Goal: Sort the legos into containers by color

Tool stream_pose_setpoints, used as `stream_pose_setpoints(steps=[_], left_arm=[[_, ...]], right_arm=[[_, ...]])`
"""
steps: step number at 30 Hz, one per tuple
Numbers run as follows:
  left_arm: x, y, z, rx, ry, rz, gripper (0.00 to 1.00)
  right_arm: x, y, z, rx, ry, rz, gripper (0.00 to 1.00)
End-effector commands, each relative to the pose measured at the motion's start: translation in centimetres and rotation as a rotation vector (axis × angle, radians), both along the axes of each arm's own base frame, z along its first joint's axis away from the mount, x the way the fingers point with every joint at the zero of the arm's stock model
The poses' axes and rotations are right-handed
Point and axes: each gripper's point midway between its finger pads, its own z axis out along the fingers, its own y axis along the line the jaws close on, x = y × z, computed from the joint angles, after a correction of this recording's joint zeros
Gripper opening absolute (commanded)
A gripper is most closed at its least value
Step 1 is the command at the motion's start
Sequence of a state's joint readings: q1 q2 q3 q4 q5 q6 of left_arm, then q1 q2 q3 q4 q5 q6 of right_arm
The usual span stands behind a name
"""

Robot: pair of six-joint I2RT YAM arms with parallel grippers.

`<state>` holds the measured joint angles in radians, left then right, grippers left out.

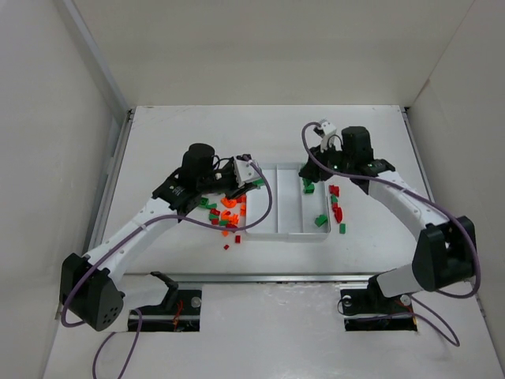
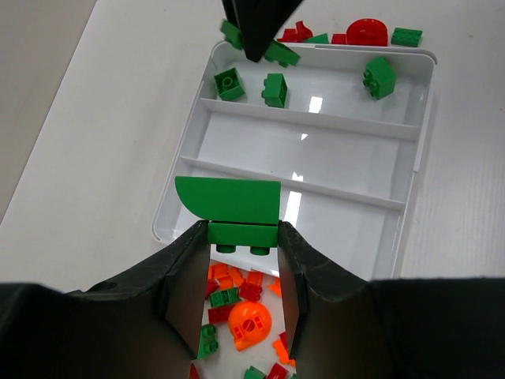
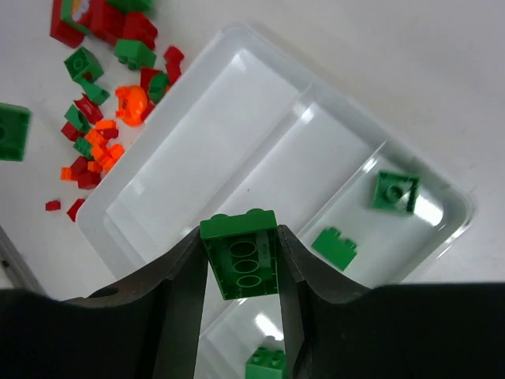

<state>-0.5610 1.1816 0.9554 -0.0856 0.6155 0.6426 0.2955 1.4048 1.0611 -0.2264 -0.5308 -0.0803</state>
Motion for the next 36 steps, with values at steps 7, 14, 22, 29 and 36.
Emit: stream_pose_setpoints(steps=[7, 14, 22, 29, 36], left_arm=[[0.6, 0.2, 2.3, -0.065, -0.068, 0.048, 0.0], [0.3, 0.5, 1.3, -0.066, -0.049, 0.062, 0.0], [0.0, 0.1, 1.4, -0.062, -0.088, 0.022, 0.0], [0.2, -0.2, 2.1, -0.043, -0.193, -0.036, 0.0], [0.6, -0.9, 3.9, -0.047, -0.286, -0.06, 0.0]], right_arm=[[-0.4, -1.5, -6.0, -0.027, 0.327, -0.248, 0.27], [-0.8, -3.0, -5.9, -0.063, 0.316, -0.323, 0.64], [-1.0, -2.7, -0.8, -0.024, 0.185, -0.264, 1.0], [-3.4, 3.9, 8.4, 0.101, 0.038, 0.021, 1.0], [-5.3, 9.7, 12.0, 0.345, 0.034, 0.27, 1.0]])
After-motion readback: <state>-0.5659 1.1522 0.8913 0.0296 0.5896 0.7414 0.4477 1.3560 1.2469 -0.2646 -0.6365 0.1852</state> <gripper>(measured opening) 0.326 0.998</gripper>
